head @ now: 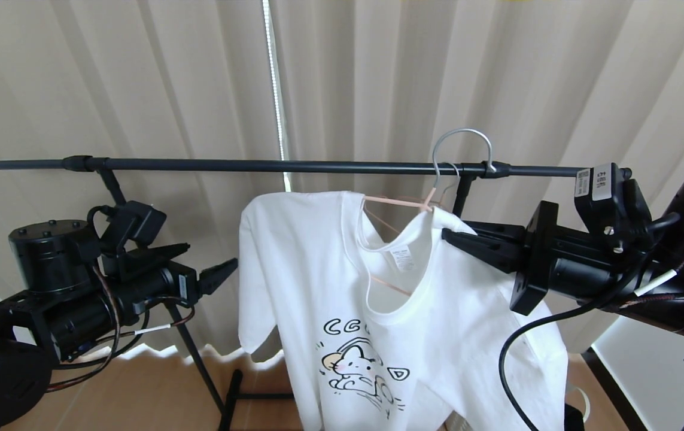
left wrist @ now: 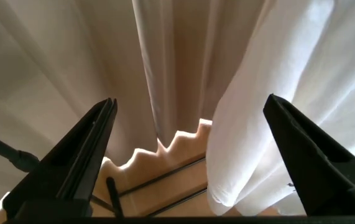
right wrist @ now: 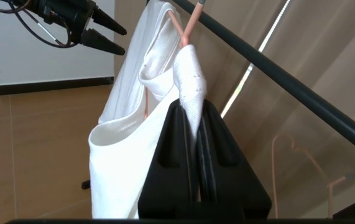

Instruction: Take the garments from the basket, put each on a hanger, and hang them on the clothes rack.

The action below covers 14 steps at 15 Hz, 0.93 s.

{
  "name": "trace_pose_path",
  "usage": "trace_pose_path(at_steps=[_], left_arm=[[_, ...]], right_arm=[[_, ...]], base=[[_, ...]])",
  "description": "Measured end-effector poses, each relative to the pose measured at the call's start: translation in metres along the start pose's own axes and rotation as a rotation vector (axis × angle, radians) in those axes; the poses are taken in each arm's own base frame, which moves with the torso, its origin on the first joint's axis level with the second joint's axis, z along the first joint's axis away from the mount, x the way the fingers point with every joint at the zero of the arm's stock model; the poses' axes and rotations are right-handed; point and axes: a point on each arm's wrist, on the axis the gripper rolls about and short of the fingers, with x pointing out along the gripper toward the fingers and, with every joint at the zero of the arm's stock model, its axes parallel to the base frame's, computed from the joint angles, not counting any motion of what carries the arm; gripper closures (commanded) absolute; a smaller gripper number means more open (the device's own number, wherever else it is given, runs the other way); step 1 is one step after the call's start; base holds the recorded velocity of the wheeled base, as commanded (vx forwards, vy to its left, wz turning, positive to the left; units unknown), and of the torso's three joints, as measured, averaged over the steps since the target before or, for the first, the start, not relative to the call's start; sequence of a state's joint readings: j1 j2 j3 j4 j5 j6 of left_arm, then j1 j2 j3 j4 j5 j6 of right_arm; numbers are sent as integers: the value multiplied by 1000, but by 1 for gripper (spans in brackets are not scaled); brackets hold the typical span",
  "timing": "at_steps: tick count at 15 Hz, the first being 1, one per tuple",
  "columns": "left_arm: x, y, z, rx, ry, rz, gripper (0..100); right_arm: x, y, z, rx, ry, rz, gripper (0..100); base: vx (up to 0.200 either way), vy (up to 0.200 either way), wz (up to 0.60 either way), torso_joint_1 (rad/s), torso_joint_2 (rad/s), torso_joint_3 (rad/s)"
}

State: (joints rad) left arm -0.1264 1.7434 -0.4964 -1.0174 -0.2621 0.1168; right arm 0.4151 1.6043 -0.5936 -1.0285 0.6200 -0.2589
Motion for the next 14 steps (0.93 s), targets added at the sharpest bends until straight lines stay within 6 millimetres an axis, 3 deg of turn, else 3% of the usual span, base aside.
trace_pose_path(at_steps=[6, 14], left_arm=[[-18, -6, 34, -89, -49, -48, 0], [-40, -22, 118, 28, 41, -243, 0]], right_arm=[[0, 3, -6, 17, 9, 54, 100], [4, 8, -13, 36, 12, 131, 100]], base=[[0, 0, 0, 0, 0, 0], [0, 0, 0, 0, 0, 0]])
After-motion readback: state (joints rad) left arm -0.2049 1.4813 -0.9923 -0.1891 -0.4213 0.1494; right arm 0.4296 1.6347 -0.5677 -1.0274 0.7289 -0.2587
